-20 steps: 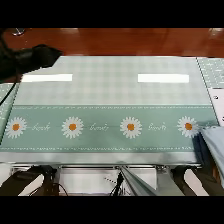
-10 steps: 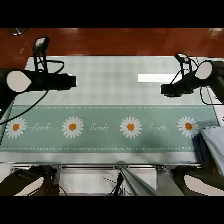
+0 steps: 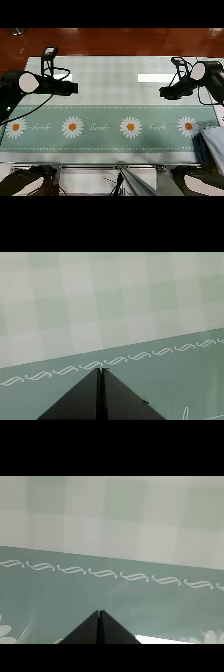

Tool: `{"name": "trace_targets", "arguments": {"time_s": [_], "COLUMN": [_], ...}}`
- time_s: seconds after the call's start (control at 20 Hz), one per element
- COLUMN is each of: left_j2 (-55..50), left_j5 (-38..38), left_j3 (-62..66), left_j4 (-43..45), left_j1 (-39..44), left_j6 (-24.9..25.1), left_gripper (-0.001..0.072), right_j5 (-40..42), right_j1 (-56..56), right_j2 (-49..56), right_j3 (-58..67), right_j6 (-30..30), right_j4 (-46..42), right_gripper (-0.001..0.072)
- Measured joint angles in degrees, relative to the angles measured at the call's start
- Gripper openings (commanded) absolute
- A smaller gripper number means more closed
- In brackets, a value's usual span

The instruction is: Fold the shirts.

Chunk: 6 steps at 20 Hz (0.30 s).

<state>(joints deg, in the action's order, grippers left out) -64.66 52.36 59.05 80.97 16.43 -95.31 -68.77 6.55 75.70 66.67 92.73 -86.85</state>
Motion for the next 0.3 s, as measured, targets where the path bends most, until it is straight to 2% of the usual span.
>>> {"name": "trace_targets", "arguments": {"time_s": [0.3], "left_j2": [-0.04], "left_j5": [0.13], "left_j3": [0.00], "left_j4": [0.07], "left_j1": [0.00], "left_j6": [0.04], "left_gripper": [0.0022], "right_j5": [-0.22], "right_j1": [0.00], "right_j2": [0.00], "right_j3": [0.00], "right_j6": [0.11], "right_j4": [-0.22], "right_gripper": [0.0028]}}
